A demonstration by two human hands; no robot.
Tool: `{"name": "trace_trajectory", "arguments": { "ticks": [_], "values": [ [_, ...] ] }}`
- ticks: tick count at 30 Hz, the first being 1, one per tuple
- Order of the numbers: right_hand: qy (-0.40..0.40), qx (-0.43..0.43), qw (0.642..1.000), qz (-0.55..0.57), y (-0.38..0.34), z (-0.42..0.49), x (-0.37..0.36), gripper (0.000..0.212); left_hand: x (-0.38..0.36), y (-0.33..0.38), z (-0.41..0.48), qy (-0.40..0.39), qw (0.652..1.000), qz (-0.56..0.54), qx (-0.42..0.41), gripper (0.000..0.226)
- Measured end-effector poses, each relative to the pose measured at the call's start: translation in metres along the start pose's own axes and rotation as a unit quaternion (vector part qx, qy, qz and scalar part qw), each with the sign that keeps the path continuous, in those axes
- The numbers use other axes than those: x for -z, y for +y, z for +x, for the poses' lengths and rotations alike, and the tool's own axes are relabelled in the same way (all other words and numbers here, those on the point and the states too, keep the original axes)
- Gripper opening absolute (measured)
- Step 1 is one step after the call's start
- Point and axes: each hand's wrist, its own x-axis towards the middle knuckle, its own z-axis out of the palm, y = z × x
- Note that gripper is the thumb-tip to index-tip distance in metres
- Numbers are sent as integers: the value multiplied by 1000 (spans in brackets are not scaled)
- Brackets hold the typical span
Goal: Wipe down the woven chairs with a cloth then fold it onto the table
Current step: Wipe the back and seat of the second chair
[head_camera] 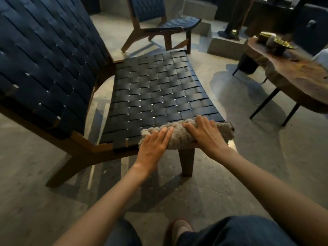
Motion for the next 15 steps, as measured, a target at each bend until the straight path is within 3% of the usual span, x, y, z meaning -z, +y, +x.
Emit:
{"name": "trace_trajectory", "arguments": {
  "ticks": [6,10,15],
  "values": [
    [-21,177,983,52,-83,50,19,70,27,-60,-73,-10,994,-24,106,95],
    [47,234,968,76,-140,68,43,68,55,-100,-130,9,977,-90,193,97],
    [185,309,923,132,-207,80,95,61,106,-155,-170,85,950,-83,288,73]
  ]
}}
